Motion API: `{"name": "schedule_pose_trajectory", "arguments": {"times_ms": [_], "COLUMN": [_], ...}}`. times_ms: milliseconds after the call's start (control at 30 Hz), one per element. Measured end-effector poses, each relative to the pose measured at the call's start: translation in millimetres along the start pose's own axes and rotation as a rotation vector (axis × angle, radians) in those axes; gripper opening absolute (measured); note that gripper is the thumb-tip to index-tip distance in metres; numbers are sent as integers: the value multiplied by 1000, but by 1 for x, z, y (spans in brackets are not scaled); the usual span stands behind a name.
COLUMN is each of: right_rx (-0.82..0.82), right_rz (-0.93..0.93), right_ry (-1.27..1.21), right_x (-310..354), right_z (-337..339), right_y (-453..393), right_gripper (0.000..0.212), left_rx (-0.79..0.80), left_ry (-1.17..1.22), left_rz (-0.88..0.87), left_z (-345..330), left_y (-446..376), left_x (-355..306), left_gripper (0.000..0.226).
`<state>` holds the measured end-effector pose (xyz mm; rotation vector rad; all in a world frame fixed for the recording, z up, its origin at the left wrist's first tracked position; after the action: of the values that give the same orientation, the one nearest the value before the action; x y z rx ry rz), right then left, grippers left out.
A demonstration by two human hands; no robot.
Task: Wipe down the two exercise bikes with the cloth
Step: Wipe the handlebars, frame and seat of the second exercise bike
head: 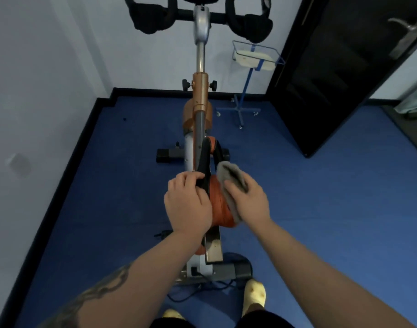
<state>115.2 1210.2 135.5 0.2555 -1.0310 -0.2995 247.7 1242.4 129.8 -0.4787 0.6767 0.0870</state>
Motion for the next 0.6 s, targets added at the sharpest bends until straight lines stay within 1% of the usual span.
{"name": "schedule_pose_trajectory", "arguments": {"times_ms": [33,100,133,167,200,267,333,367,400,467,500,533,567,600], "right_rx": [-69,-227,-266,-268,-247,-165,-96,-84,-101,-141,-121,-71,-8,76], "right_rz": [-16,28,50,55,33,-77,-166,-137,-58,169,242,280,271,209], "right_ry": [87,351,426,450,447,431,418,450,522,698,724,712,676,624], "right_x": [0,-8,-11,-10,-5,10,21,22,18,1,-5,-5,0,8], "right_z": [-5,-19,-22,-22,-18,-11,-8,-9,-12,-15,-12,-7,-3,-1], "right_y": [8,32,39,37,28,-1,-20,-18,-8,18,23,18,6,-10], "right_gripper": [52,61,62,61,57,47,47,49,52,62,65,66,65,64], "left_rx": [5,8,8,10,13,10,0,-5,-9,-36,-50,-58,-57,-53], "left_ry": [18,61,69,68,63,59,64,69,74,77,74,63,47,27], "left_rz": [-5,13,17,13,5,-6,-5,-1,3,15,31,51,66,69], "left_z": [0,-2,-2,-2,-2,-3,-2,-1,-1,-1,-2,-4,-5,-5], "left_y": [0,0,0,0,0,0,0,1,2,3,3,2,2,2], "left_x": [1,3,3,2,1,0,1,1,1,1,0,-2,-3,-5], "left_gripper": [34,38,39,40,40,40,42,42,41,40,40,40,41,42]}}
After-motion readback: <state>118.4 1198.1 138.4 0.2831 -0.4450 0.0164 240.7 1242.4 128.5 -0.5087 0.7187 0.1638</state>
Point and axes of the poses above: each hand's wrist, its own y-axis away from the middle knuckle, its own z-axis out of the back of the hand, x = y × z, the point moved 1 cm from there along -y, towards the middle knuckle, and after that the axes turned 13 degrees about -z, right-handed, at the moved point
